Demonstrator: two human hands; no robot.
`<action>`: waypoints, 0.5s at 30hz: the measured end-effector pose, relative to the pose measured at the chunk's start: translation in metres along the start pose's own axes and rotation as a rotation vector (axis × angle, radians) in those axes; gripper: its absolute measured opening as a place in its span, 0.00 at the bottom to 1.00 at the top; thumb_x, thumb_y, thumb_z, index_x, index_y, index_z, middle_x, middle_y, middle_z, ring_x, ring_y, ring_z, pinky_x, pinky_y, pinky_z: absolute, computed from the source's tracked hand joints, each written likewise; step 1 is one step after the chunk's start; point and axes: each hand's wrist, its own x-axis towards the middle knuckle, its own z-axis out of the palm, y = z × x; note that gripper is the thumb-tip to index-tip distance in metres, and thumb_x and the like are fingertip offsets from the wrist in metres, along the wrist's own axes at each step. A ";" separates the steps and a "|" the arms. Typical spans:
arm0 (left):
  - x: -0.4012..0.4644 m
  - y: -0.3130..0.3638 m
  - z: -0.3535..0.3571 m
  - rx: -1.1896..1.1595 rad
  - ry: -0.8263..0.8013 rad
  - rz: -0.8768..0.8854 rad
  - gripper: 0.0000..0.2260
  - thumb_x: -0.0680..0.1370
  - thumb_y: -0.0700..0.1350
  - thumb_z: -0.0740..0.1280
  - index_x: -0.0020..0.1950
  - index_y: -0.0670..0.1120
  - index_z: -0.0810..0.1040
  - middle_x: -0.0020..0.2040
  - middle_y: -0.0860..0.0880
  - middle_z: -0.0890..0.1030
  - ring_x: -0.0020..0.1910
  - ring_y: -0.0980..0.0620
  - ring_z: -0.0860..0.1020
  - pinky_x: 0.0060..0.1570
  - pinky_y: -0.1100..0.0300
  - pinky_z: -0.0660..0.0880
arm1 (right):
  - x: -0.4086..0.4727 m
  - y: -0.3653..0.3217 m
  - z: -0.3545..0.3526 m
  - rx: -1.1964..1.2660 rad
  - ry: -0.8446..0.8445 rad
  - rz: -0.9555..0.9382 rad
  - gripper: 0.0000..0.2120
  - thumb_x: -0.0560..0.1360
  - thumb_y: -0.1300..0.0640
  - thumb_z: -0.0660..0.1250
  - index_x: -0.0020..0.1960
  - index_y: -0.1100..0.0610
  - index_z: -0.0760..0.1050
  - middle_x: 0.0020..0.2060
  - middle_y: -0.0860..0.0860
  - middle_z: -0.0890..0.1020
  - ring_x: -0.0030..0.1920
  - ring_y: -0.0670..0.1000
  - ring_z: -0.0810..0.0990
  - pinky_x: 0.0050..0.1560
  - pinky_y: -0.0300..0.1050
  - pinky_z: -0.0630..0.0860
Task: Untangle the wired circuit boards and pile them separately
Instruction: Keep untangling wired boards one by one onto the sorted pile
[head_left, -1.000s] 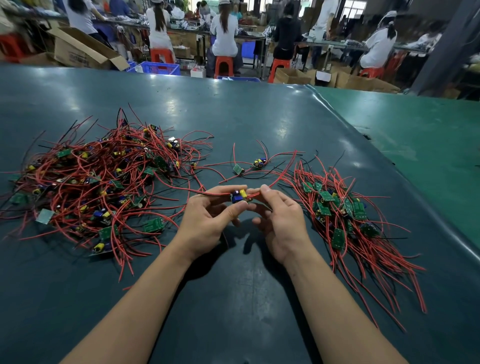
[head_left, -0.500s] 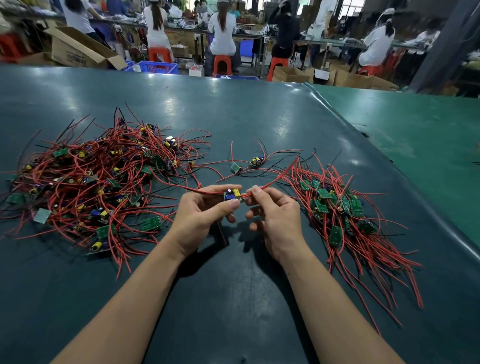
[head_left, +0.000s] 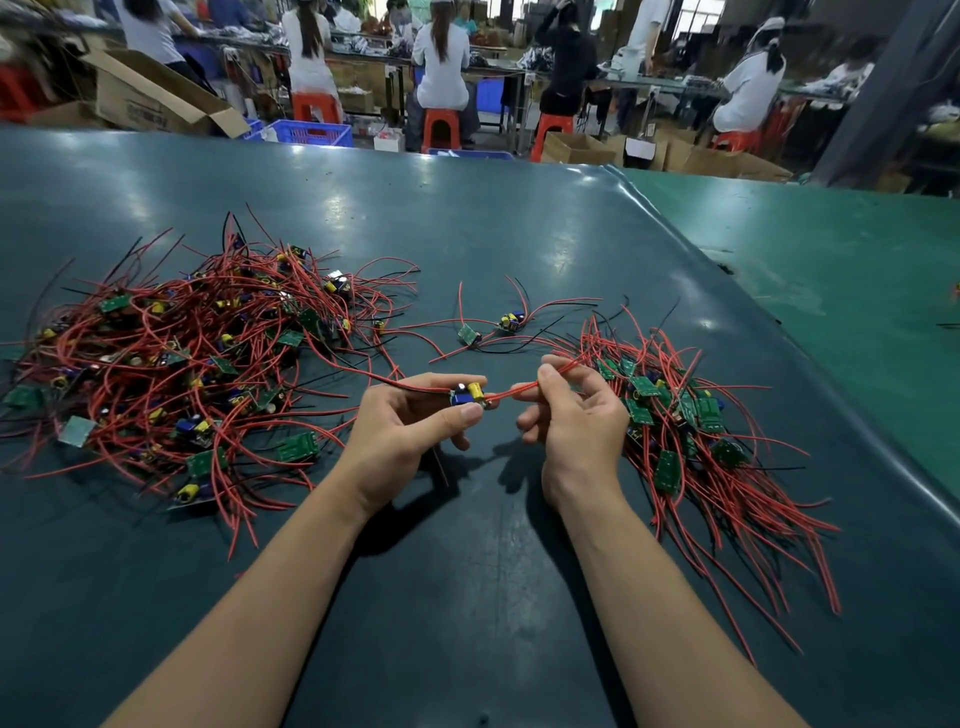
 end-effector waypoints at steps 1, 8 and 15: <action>0.000 0.000 0.000 -0.006 -0.002 0.002 0.15 0.68 0.39 0.72 0.54 0.40 0.82 0.37 0.53 0.84 0.32 0.54 0.78 0.36 0.66 0.75 | 0.001 -0.001 0.000 0.005 -0.004 0.002 0.03 0.79 0.64 0.65 0.47 0.59 0.75 0.30 0.54 0.84 0.20 0.47 0.75 0.19 0.35 0.68; 0.000 0.003 0.001 -0.003 -0.021 0.000 0.15 0.69 0.39 0.71 0.55 0.39 0.81 0.40 0.51 0.85 0.32 0.56 0.79 0.36 0.66 0.75 | 0.007 -0.009 -0.006 0.186 0.035 0.157 0.06 0.81 0.63 0.62 0.49 0.58 0.77 0.31 0.52 0.84 0.20 0.44 0.72 0.19 0.33 0.65; 0.000 0.003 0.001 0.005 -0.040 -0.003 0.14 0.69 0.39 0.71 0.54 0.41 0.82 0.40 0.51 0.85 0.33 0.57 0.79 0.35 0.66 0.75 | 0.006 -0.013 -0.008 0.325 -0.027 0.315 0.08 0.81 0.60 0.60 0.49 0.57 0.78 0.28 0.50 0.81 0.16 0.42 0.65 0.15 0.33 0.58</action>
